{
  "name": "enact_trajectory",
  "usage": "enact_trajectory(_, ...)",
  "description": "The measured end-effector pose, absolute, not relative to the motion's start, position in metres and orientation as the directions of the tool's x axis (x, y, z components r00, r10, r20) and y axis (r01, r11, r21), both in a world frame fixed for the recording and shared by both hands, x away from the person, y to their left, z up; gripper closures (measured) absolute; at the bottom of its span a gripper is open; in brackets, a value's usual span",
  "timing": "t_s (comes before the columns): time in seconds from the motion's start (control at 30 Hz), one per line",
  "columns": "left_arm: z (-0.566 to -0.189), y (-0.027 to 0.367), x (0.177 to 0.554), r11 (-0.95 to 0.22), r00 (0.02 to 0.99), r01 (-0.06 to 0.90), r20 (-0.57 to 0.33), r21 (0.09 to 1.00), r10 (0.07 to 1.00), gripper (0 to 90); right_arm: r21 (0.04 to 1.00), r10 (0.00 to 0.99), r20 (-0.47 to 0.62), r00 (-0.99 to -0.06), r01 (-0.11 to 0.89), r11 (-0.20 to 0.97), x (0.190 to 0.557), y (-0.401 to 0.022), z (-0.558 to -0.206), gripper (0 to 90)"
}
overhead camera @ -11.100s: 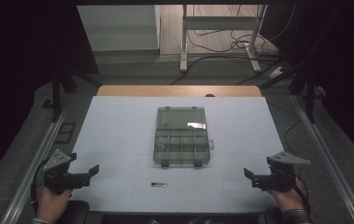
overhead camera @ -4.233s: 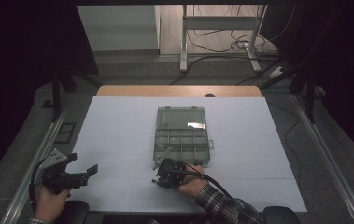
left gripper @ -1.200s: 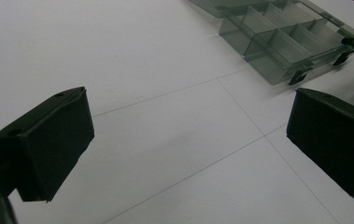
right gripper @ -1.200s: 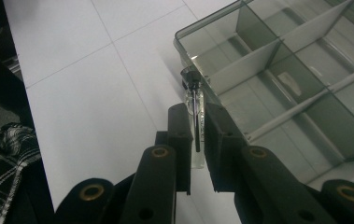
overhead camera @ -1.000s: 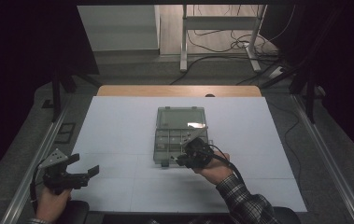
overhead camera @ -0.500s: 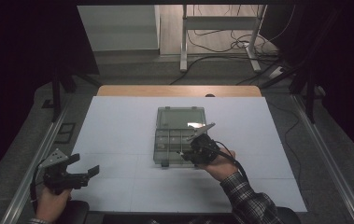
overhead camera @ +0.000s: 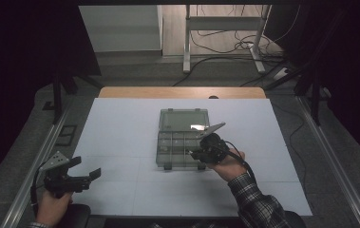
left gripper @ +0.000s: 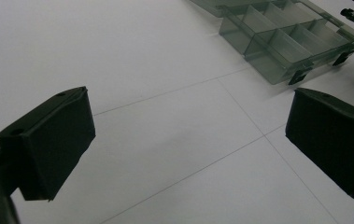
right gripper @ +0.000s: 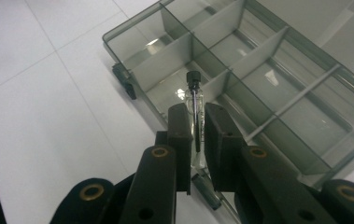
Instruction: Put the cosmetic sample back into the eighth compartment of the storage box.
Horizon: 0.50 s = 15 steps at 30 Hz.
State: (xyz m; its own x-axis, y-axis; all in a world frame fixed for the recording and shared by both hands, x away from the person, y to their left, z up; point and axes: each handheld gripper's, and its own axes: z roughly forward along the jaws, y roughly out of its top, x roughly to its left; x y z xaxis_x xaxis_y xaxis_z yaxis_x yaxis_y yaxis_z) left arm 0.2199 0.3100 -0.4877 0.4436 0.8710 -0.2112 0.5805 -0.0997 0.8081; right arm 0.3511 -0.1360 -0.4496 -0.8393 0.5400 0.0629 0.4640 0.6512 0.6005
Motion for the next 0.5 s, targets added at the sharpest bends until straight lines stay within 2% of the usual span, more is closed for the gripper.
enact_trajectory(0.5,-0.4877,0.3105,0.2199,-0.097,0.443,0.582,-0.215,0.807,0.87,2.1,0.595,0.577,0.047,-0.816,0.486,0.639,0.3567,-0.1463,-0.4505,80.8)
